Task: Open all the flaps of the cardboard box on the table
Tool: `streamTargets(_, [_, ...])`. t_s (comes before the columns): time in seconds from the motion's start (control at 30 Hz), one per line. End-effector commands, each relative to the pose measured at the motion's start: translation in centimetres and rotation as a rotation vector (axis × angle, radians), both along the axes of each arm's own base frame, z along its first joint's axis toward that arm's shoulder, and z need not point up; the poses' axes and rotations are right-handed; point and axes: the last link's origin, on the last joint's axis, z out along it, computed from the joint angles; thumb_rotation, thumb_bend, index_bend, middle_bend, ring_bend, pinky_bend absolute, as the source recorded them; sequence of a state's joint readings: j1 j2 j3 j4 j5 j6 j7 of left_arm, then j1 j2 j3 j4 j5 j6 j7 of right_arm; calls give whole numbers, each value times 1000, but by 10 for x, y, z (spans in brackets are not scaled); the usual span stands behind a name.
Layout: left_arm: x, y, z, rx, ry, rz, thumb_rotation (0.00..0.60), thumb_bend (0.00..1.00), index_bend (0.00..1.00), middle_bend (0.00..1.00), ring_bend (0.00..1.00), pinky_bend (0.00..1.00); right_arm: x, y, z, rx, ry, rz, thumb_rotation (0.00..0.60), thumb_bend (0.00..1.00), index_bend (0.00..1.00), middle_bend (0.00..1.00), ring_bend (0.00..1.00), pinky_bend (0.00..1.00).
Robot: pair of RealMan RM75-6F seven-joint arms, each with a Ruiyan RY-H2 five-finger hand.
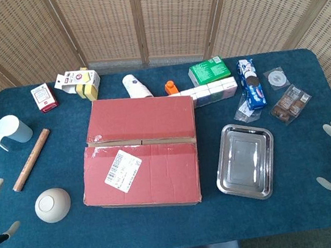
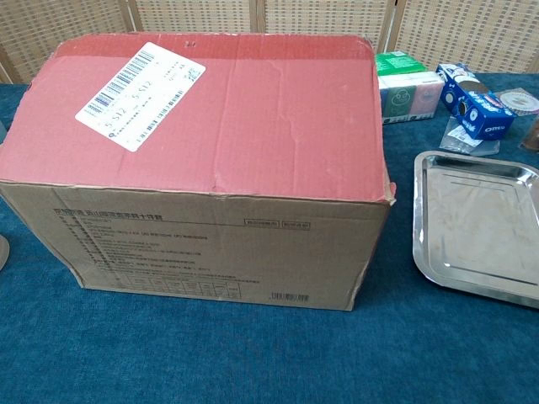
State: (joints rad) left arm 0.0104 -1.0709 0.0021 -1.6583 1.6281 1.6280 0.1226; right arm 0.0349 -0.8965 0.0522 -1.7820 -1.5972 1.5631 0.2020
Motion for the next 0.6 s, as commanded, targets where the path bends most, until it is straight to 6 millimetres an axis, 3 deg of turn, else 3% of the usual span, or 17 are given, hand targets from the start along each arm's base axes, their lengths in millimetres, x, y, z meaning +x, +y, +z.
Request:
streamTargets(0.03, [0, 0, 0, 0, 1, 1, 600, 0, 0, 0, 0, 0, 0, 0, 0, 1, 2, 1, 600, 0, 0, 0, 0, 0])
streamTargets(0.3, [-1, 6, 0, -6, -14, -1, 600, 0, 0, 0, 0, 0, 0, 1, -1, 2, 0, 0, 600, 0, 0, 0, 0, 0])
streamTargets(0.6, [17, 39, 11, -108, -144, -37, 600, 0, 0, 0, 0, 0, 1, 2, -3, 3, 10, 0, 600, 0, 0, 0, 0, 0])
